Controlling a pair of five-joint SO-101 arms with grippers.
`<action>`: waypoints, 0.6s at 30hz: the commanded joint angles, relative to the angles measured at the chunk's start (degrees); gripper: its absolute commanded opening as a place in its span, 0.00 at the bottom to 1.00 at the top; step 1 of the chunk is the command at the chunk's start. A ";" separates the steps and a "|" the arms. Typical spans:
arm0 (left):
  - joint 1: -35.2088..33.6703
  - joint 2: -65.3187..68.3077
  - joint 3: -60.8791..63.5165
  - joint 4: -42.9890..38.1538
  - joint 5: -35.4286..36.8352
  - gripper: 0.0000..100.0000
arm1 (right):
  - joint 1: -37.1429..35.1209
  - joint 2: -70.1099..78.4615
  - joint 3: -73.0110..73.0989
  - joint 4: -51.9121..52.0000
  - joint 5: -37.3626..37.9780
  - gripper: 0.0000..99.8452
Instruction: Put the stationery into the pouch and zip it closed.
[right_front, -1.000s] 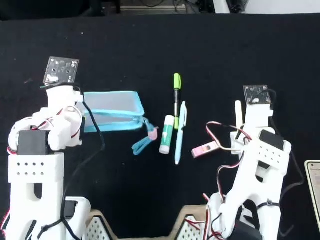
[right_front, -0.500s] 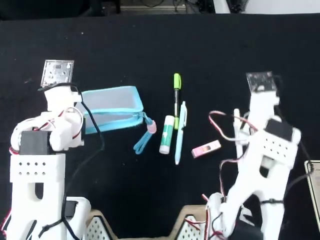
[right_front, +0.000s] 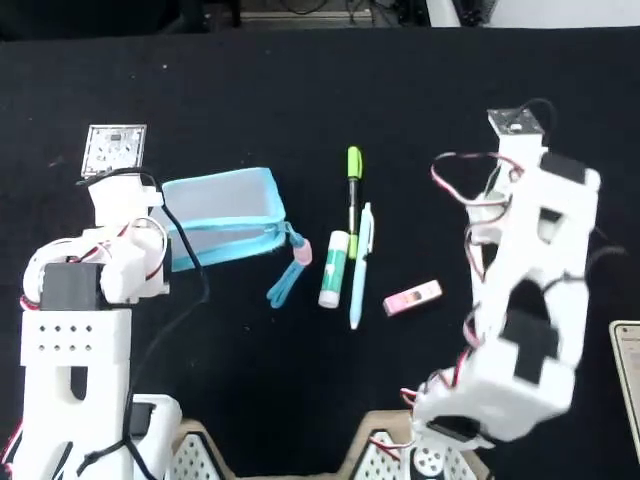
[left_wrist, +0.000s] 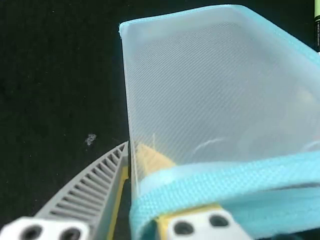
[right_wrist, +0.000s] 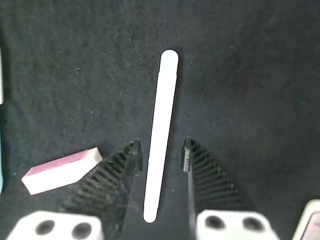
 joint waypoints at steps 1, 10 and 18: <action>0.31 0.18 1.63 -0.09 0.53 0.03 | -0.88 6.46 -10.15 2.81 -0.09 0.12; 0.31 0.18 1.71 0.00 0.53 0.03 | -0.97 19.30 -20.97 5.71 0.00 0.12; 0.31 0.18 1.71 0.00 0.53 0.03 | -2.20 22.11 -23.08 5.54 5.36 0.12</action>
